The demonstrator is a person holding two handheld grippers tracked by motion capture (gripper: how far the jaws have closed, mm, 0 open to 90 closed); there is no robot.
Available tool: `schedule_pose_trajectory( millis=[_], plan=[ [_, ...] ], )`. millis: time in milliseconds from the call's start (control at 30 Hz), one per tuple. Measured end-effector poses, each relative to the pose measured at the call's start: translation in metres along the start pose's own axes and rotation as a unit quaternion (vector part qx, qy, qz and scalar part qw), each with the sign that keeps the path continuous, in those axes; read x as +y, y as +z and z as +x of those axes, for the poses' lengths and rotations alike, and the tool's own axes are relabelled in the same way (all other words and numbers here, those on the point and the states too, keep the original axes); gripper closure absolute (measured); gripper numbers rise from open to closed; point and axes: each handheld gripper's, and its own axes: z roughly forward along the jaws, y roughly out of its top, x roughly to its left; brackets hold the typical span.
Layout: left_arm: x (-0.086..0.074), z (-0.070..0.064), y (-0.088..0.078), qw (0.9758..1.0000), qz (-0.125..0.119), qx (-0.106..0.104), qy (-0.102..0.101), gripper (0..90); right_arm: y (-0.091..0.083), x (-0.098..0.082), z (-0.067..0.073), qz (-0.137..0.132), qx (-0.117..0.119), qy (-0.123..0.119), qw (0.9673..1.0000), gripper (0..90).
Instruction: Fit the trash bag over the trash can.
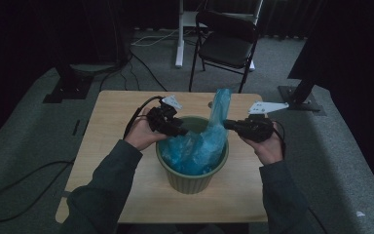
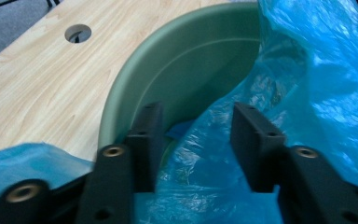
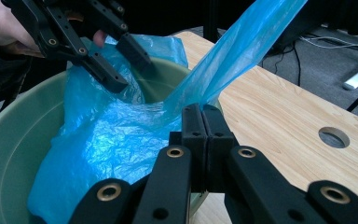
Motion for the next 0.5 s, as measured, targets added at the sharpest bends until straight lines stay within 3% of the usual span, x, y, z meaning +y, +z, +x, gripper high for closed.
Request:
schedule_pose_trajectory(
  millis=[200, 333, 500],
  plan=[
    [0.0, -0.006, -0.004, 0.9998, 0.004, 0.011, 0.016, 88.2, -0.003, -0.001, -0.001, -0.006, -0.001, 0.002, 1.0, 89.2],
    [-0.002, -0.004, -0.006, 0.9996, -0.004, 0.026, 0.009, 89.6, -0.006, -0.003, -0.001, -0.005, -0.002, 0.003, 1.0, 89.0],
    [-0.006, 0.005, -0.013, 0.9976, -0.038, 0.054, -0.023, 89.8, -0.011, -0.008, -0.005, -0.005, -0.005, 0.011, 0.9999, 88.5]
  ],
)
